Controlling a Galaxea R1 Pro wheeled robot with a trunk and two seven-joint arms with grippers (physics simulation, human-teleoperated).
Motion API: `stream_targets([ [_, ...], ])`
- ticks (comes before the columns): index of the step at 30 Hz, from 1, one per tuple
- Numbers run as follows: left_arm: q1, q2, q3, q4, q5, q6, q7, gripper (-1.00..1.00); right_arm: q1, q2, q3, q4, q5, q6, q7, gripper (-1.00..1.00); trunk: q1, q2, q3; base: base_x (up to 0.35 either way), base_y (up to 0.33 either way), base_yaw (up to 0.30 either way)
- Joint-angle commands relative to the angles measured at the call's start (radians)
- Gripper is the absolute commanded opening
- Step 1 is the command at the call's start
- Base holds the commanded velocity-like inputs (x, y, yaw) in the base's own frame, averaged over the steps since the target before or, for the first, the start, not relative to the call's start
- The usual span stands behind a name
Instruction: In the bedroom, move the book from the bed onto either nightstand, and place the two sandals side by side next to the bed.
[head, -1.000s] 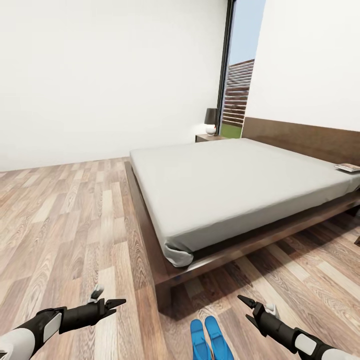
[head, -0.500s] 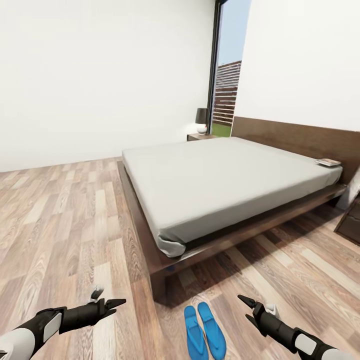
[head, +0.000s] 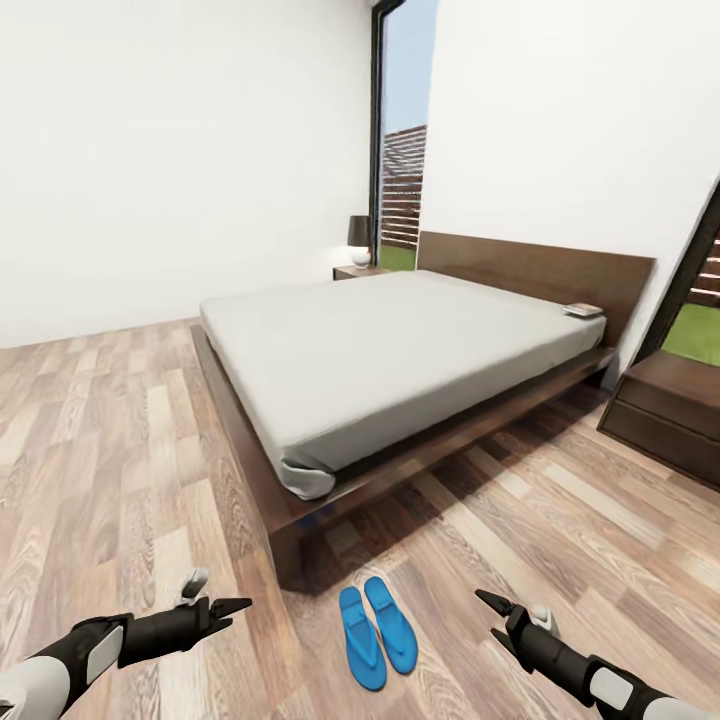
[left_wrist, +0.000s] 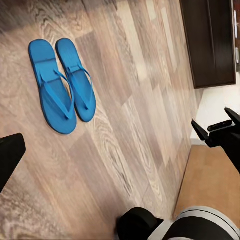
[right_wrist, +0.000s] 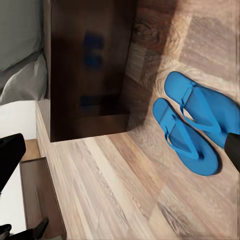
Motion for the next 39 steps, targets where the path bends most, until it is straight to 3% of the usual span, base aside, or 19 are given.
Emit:
stream_targets([
  [1,0.000,0.001,0.000,0.000,0.003,0.010,-0.003,1.00,-0.002,0.000,-0.008,0.003,-0.001,0.008,0.002,1.00,0.000,0.000,-0.001,-0.043,0.000,-0.269],
  [39,0.000,0.000,0.000,0.000,0.003,0.010,-0.003,1.00,-0.002,0.000,-0.006,0.003,-0.001,0.008,0.004,1.00,0.000,0.000,-0.001,-0.004,0.000,-0.270],
])
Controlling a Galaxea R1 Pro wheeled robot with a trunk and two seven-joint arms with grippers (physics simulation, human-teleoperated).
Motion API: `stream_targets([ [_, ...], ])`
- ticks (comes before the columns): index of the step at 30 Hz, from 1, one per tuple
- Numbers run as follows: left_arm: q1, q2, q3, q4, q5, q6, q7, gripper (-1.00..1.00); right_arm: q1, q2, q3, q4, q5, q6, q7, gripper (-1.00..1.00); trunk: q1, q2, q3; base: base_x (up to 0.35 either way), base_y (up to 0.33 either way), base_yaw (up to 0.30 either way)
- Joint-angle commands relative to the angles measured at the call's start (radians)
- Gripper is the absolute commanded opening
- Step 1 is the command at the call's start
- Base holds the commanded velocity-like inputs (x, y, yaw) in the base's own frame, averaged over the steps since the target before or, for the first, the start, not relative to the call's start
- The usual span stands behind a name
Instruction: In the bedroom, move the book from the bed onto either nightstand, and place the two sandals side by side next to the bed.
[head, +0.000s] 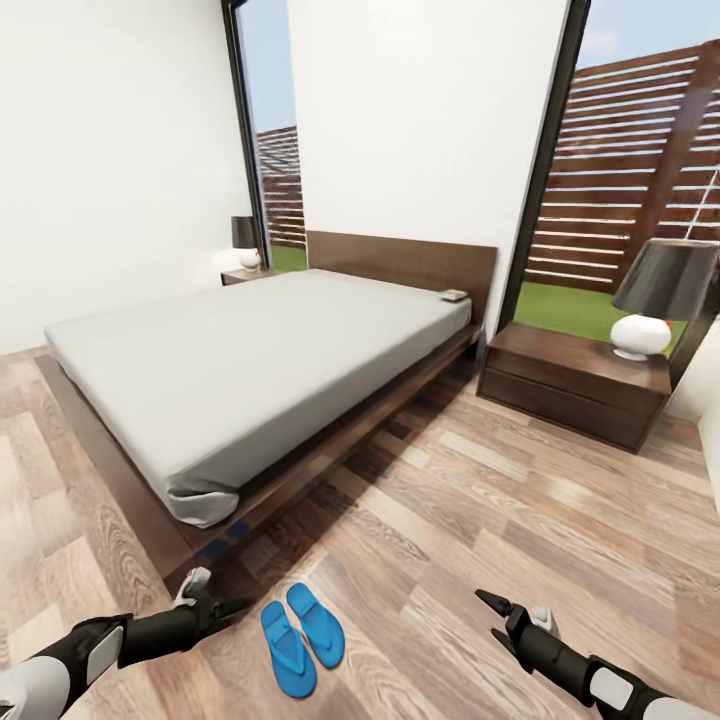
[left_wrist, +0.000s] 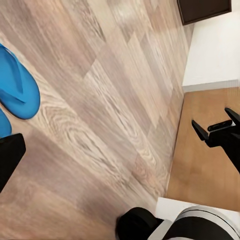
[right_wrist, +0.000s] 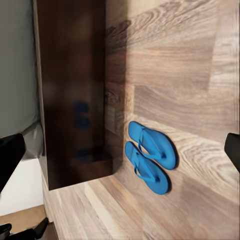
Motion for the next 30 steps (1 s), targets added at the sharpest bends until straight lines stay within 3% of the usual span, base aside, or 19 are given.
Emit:
stream_targets([
  [1,0.000,0.000,0.000,-0.001,0.003,0.011,-0.003,1.00,-0.002,0.000,-0.008,0.003,-0.001,0.008,0.002,1.00,0.000,0.000,-0.001,0.000,0.000,-0.270],
  [30,0.000,0.002,0.000,-0.001,0.003,0.012,-0.003,1.00,-0.002,0.000,-0.008,0.003,-0.001,0.008,0.002,1.00,0.000,0.000,-0.001,0.000,0.000,-0.263],
])
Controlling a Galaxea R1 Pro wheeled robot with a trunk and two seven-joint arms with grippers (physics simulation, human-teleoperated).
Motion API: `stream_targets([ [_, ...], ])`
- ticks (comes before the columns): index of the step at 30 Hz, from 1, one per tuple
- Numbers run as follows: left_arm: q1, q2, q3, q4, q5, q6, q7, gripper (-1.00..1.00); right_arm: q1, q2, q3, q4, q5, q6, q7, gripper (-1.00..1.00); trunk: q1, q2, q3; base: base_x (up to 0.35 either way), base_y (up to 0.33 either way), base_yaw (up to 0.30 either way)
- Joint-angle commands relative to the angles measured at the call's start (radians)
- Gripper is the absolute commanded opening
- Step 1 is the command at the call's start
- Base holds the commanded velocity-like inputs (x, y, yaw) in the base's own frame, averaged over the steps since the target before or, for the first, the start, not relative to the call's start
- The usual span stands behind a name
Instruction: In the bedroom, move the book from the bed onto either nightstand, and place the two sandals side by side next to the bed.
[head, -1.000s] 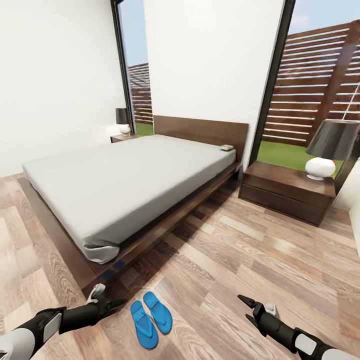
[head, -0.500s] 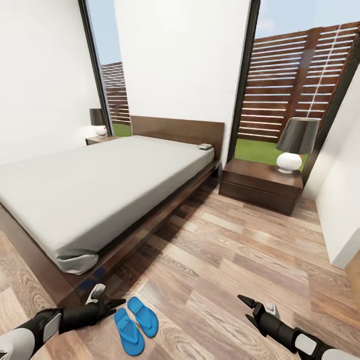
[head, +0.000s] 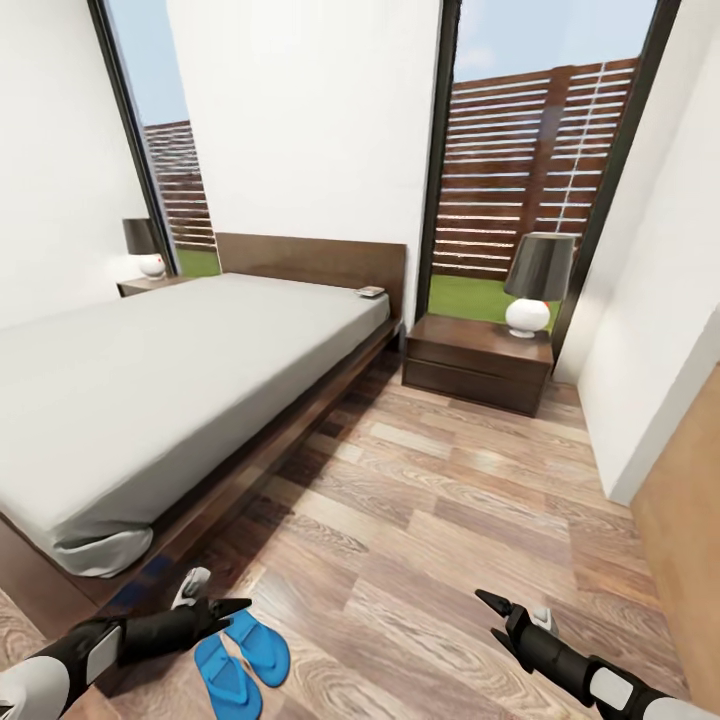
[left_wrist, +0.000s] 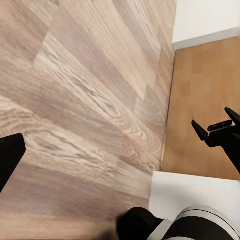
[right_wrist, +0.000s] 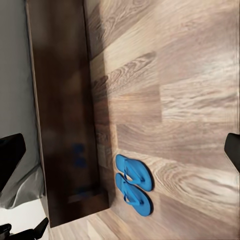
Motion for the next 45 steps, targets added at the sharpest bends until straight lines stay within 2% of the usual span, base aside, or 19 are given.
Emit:
stream_targets([
  [1,0.000,0.000,0.000,0.000,0.003,0.010,-0.003,1.00,-0.002,0.000,-0.008,0.003,-0.001,0.008,0.002,1.00,0.000,0.000,-0.001,0.000,0.000,-0.256],
  [17,0.000,-0.001,0.000,0.000,0.003,0.010,-0.001,1.00,-0.002,0.000,-0.006,0.003,-0.001,0.008,0.002,1.00,0.000,0.000,-0.001,0.001,0.000,-0.255],
  [31,0.000,-0.001,0.000,0.000,0.003,0.010,0.000,1.00,-0.002,0.000,-0.004,0.002,-0.001,0.008,0.004,1.00,0.000,0.000,-0.001,0.059,0.000,-0.100],
  [45,0.000,-0.002,0.000,-0.001,0.003,0.010,0.000,1.00,-0.002,0.000,-0.004,0.002,-0.001,0.008,0.003,1.00,0.000,0.000,-0.001,0.079,0.000,-0.232],
])
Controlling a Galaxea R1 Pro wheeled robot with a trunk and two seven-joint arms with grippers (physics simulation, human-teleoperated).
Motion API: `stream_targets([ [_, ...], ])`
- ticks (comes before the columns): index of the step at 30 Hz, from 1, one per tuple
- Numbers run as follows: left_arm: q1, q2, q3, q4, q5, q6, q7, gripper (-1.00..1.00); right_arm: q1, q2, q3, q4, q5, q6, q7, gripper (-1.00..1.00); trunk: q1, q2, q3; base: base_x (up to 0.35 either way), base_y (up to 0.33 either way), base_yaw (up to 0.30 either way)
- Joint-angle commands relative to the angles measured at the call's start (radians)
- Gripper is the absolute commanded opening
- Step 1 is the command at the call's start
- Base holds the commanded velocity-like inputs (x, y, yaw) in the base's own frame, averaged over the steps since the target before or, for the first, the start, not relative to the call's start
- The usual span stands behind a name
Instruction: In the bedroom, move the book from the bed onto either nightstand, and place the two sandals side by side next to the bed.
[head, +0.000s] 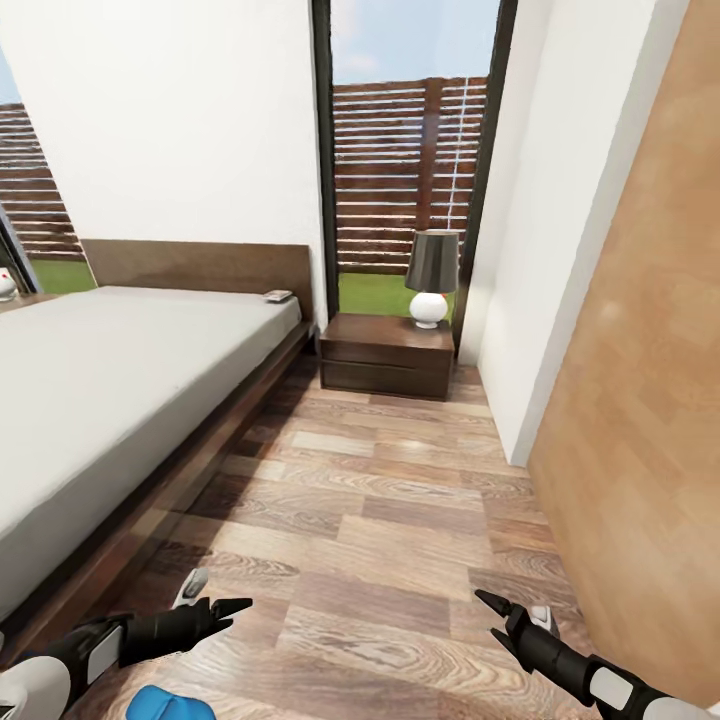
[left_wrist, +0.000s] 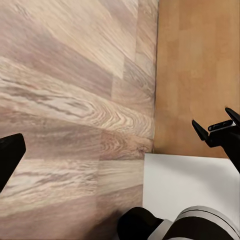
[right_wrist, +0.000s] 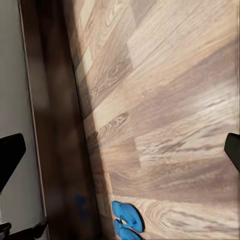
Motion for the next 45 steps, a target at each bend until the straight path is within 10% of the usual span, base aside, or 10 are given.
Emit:
stream_targets([
  [1,0.000,0.000,0.000,0.000,0.003,0.010,-0.003,1.00,-0.002,0.000,-0.008,0.003,-0.001,0.008,0.002,1.00,0.000,0.000,-0.001,0.082,0.000,-0.232],
  [45,0.000,-0.001,0.000,0.000,0.003,0.010,-0.003,1.00,-0.002,0.000,-0.013,0.005,0.001,0.007,0.002,1.00,0.000,0.000,-0.001,0.092,0.000,-0.035],
])
